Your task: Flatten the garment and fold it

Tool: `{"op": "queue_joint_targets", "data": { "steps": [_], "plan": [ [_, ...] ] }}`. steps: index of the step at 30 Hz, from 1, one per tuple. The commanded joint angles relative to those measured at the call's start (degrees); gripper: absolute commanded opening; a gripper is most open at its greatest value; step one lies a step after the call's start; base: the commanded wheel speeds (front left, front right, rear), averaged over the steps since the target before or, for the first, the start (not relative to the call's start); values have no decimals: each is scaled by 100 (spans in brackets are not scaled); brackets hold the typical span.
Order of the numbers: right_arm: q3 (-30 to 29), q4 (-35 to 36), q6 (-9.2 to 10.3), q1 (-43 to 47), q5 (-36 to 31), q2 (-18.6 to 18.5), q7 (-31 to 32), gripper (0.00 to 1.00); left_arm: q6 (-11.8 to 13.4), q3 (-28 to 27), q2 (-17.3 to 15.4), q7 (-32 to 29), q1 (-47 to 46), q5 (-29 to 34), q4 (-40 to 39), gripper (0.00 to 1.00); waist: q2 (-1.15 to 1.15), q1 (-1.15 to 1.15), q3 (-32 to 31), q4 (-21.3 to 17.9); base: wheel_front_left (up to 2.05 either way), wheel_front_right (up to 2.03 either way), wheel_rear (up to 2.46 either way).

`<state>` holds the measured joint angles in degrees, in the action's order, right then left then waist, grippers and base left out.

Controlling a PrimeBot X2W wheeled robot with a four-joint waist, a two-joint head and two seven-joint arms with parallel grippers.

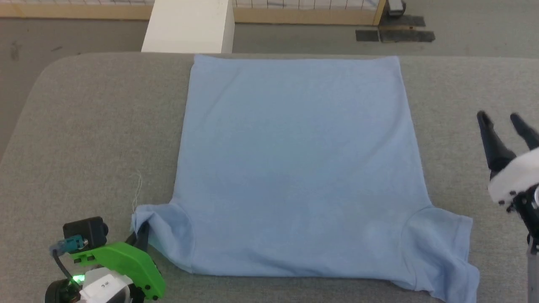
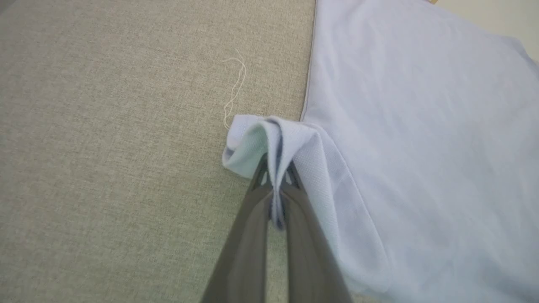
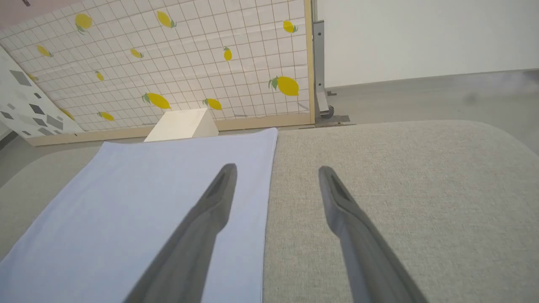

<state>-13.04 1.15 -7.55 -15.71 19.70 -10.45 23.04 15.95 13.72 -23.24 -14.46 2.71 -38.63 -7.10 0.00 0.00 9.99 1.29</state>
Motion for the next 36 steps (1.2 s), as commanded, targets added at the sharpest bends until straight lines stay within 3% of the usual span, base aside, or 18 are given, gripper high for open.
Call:
{"op": "queue_joint_targets", "data": {
  "steps": [1, 6, 12, 23, 29, 36],
  "plan": [
    [19, -183, 6, -309, -74, -72, -180, 100, 22, 2, 29, 59, -73, 24, -115, 0, 0, 0, 430, 197, 0, 0, 0],
    [24, -803, 6, -1329, -384, -315, -584, 100, 15, 78, 140, 194, -203, 84, -479, 0, 0, 0, 1067, 551, 0, 0, 0],
    [186, -1471, 6, -2732, -738, -808, -179, 100, -76, 217, 288, 345, -420, 127, -770, 0, 0, 0, 1840, 1035, 0, 0, 0],
    [643, -2516, 6, -4668, -1478, -1398, 1925, 100, -176, 320, 455, 589, -654, 155, -1062, 0, 0, 0, 2758, 1543, 0, 0, 0],
    [717, -2586, 6, -4950, -1771, -1545, 3140, 100, -159, 338, 470, 648, -640, 183, -1279, 0, 0, 0, 3027, 1653, 0, 0, 0],
    [892, -2273, 6, -4856, -1836, -1579, 3862, 100, -165, 356, 455, 643, -685, 189, -1402, 0, 0, 0, 3297, 1606, 0, 0, 0]
  ]
}}
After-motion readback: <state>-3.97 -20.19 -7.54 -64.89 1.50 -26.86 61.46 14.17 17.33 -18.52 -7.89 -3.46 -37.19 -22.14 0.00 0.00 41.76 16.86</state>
